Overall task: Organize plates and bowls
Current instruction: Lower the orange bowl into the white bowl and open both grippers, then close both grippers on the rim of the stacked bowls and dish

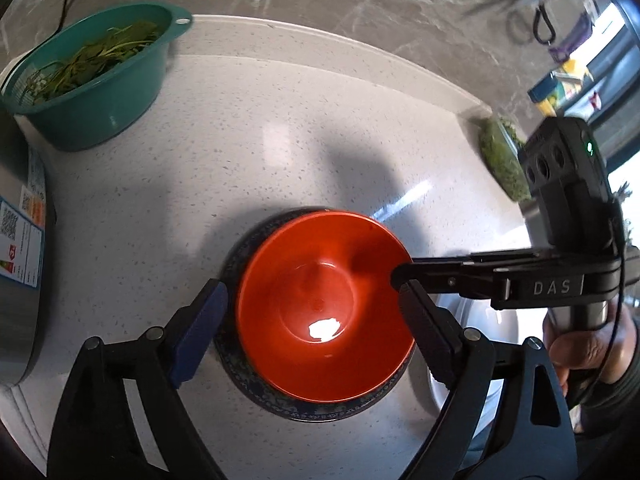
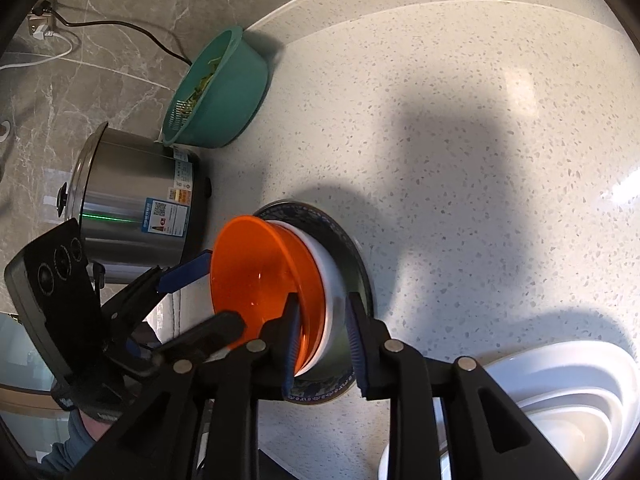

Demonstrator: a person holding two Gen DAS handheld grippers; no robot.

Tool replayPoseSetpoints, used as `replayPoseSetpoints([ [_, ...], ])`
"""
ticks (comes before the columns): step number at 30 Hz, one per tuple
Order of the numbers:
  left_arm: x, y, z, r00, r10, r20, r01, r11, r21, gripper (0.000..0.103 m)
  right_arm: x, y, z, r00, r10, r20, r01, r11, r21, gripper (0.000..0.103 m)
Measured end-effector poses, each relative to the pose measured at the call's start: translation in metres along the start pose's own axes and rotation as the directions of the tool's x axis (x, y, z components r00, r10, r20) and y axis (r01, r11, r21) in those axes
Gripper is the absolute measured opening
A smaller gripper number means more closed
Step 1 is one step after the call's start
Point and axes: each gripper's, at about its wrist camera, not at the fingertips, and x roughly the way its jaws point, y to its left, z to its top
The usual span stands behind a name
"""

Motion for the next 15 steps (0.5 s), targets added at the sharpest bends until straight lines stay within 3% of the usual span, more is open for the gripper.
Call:
replayPoseSetpoints([
  [3,-0.016,0.003,-0.002,0.999,-0.018,0.042,0.019,0.999,-0.029,0.088,-0.003,0.000,-0.001,1.000,0.016,0.009,-0.016,1.000,0.006,0.039],
  [5,-0.031,0.011,-0.004,0.997,-0.008,0.080,0.013,0.998,-0.059,0.096,-0.013,0.001,-0.001,0.998,0.043,0.039,-0.043,0.999,0.004,0.058],
  [7,-0.046,0.024,-0.010,0.994,0.004,0.113,0.007,0.995,-0.099,0.097,-0.030,0.003,-0.002,0.992,0.087,0.095,-0.087,0.996,0.000,0.087],
  [9,-0.053,0.038,-0.016,0.992,0.037,0.122,-0.022,0.992,-0.126,0.098,-0.048,0.000,-0.003,0.981,0.116,0.153,-0.116,0.993,-0.012,0.100],
  [15,-0.048,0.087,-0.048,0.992,0.094,0.089,-0.070,0.966,-0.248,0.098,-0.059,-0.032,-0.001,0.988,0.038,0.148,-0.043,0.999,0.030,0.103],
])
